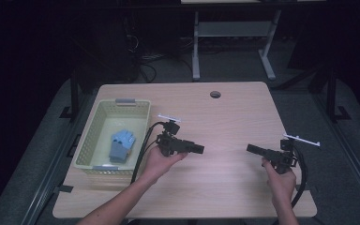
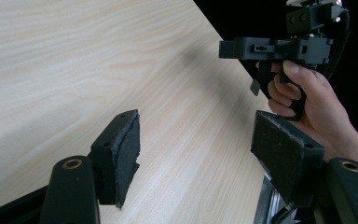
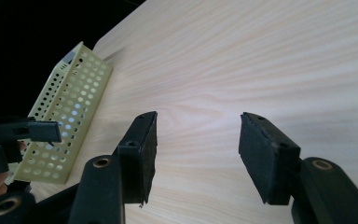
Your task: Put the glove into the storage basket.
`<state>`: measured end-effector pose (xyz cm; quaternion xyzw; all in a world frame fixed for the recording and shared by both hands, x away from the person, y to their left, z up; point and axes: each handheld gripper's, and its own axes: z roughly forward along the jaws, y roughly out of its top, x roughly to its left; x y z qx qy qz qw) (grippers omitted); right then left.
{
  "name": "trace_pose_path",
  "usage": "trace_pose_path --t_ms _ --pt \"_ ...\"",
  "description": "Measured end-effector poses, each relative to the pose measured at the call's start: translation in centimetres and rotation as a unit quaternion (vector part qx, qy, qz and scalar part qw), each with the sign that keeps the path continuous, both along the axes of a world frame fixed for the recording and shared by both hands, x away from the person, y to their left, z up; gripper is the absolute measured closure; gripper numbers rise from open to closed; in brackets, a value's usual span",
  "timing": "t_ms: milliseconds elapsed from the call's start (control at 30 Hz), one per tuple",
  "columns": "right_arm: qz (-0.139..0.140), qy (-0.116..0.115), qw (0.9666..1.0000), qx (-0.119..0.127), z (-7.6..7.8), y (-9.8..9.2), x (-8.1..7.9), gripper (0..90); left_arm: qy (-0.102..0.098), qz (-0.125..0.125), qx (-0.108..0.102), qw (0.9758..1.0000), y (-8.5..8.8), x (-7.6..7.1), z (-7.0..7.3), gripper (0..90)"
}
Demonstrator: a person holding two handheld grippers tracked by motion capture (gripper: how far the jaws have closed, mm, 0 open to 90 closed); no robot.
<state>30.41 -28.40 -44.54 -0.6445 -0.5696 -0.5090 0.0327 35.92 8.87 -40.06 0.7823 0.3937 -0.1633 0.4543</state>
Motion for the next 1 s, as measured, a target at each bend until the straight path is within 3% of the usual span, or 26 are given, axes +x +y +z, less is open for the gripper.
trace_pose_path --t_ms 400,700,1000 --pt "-0.013 0.014 0.9998 0.003 -1.5 -2.1 -1.6 44.4 -0.007 -0.007 0.001 1.0000 -0.9 -0.9 -1.5 30.2" --pt "-0.009 0.006 0.9999 0.008 -2.0 -2.4 -2.4 42.6 -0.010 -0.017 -0.003 0.9998 -1.5 -1.9 -2.7 29.3" --pt "0.002 0.002 1.0000 0.004 -2.3 -2.5 -3.9 39.1 -0.032 -0.024 -0.001 0.9992 -1.7 -3.3 -3.3 28.9"
